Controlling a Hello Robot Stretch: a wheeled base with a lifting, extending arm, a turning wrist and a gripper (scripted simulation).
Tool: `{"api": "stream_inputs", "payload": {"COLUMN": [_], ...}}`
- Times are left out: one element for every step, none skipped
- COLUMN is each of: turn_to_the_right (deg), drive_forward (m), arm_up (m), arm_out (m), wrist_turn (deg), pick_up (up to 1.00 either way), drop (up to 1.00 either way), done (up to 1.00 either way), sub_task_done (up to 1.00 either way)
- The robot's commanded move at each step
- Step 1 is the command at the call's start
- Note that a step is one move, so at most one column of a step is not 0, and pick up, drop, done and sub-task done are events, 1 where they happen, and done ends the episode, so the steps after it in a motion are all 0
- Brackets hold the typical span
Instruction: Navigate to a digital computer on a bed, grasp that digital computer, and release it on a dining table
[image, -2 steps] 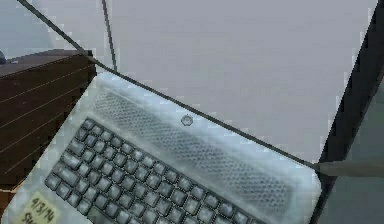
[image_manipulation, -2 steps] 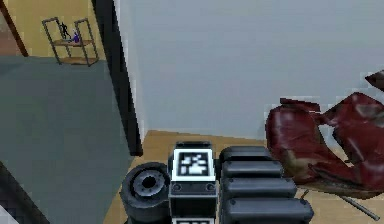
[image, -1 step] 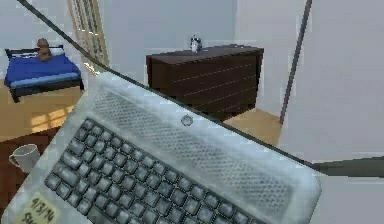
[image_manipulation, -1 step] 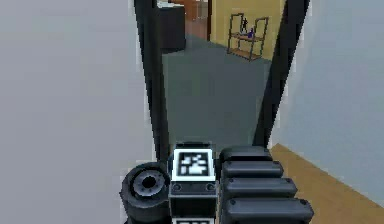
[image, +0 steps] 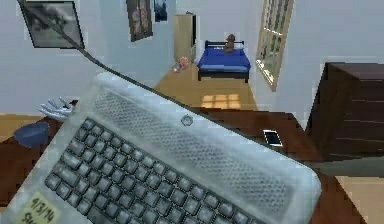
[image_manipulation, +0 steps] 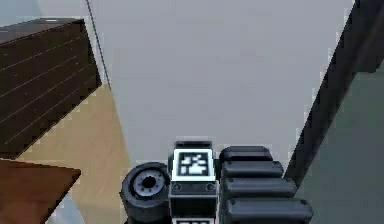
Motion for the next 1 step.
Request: {"api": "stream_inputs", "payload": {"turn_to_the_right": [-18.0], "drive_forward": [0.0], "arm_up": [0.0], "arm_out": [0.0], "wrist_turn": [0.0], "pick_up": [0.0], "drop": [0.0], "done": [0.0], "sub_task_done": [0.0]}}
